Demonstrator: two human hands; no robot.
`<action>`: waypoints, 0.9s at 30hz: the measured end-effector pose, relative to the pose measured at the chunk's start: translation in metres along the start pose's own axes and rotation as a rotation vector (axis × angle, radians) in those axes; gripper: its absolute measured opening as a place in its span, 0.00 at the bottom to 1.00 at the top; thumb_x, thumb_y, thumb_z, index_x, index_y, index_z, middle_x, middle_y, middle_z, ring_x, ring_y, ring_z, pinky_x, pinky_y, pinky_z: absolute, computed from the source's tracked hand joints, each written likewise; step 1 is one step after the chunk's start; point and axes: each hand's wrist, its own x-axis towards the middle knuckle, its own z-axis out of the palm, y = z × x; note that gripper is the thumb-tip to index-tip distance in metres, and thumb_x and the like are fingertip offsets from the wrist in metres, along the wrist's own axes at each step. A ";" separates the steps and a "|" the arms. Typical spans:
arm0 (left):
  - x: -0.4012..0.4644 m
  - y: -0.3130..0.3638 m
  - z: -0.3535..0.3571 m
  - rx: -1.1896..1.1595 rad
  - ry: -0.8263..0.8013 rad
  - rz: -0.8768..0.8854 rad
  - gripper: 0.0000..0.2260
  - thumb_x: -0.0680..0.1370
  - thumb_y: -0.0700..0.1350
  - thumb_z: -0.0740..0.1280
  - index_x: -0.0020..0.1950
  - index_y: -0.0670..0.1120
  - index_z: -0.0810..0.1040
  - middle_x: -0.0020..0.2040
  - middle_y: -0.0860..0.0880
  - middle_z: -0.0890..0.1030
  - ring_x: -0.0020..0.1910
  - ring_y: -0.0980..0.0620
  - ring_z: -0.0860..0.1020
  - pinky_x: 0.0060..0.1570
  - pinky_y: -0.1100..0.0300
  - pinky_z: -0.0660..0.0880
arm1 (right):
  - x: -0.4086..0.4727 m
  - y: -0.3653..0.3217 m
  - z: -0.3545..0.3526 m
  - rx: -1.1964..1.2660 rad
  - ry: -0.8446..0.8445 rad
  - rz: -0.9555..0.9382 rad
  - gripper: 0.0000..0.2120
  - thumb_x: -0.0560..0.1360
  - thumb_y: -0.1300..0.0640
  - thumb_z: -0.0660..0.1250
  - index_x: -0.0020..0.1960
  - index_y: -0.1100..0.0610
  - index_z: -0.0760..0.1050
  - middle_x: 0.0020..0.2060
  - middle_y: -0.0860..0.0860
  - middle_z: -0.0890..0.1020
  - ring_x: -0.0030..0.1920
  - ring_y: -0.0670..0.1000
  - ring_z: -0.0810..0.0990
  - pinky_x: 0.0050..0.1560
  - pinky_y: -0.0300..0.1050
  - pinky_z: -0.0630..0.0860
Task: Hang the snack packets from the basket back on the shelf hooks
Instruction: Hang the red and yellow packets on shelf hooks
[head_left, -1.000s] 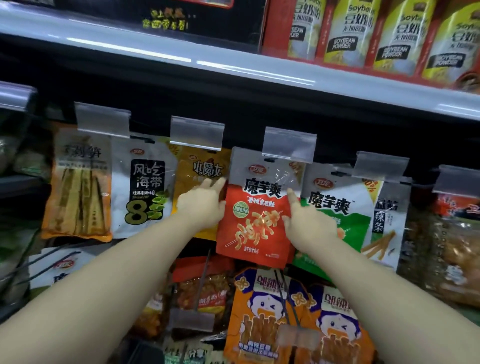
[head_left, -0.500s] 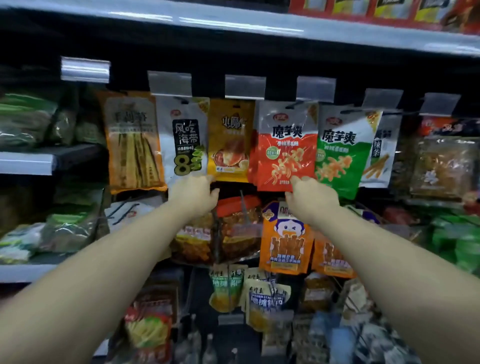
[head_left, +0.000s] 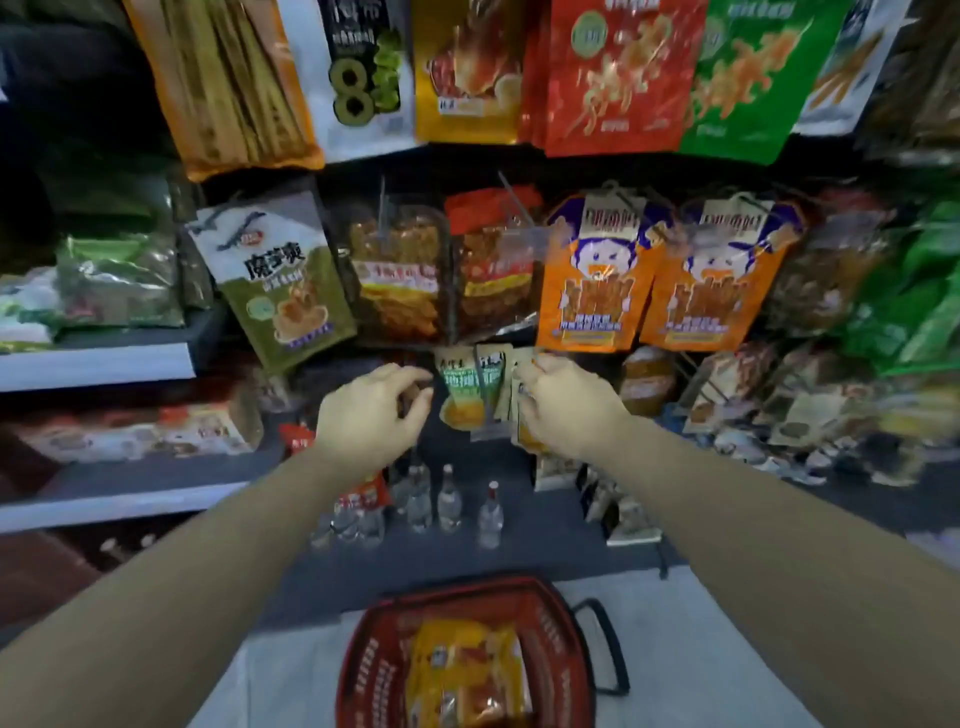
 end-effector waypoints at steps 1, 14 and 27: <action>-0.011 -0.007 0.017 -0.006 -0.044 -0.009 0.14 0.81 0.54 0.58 0.64 0.55 0.75 0.50 0.56 0.78 0.48 0.52 0.80 0.33 0.61 0.72 | -0.003 -0.001 0.019 0.017 -0.049 -0.014 0.14 0.80 0.54 0.55 0.62 0.60 0.70 0.58 0.57 0.74 0.59 0.60 0.73 0.46 0.51 0.73; -0.149 -0.081 0.272 -0.051 -0.593 -0.467 0.12 0.77 0.52 0.59 0.58 0.57 0.77 0.55 0.46 0.81 0.52 0.41 0.79 0.46 0.53 0.74 | -0.049 0.021 0.294 0.096 -0.577 0.086 0.17 0.81 0.54 0.55 0.68 0.58 0.67 0.63 0.58 0.73 0.63 0.60 0.72 0.53 0.50 0.72; -0.303 -0.145 0.518 -0.147 -0.982 -0.759 0.13 0.78 0.53 0.59 0.50 0.51 0.81 0.50 0.48 0.82 0.44 0.47 0.78 0.42 0.57 0.76 | -0.092 0.031 0.575 0.127 -0.892 0.089 0.16 0.79 0.55 0.59 0.67 0.53 0.70 0.64 0.56 0.74 0.63 0.59 0.74 0.59 0.52 0.74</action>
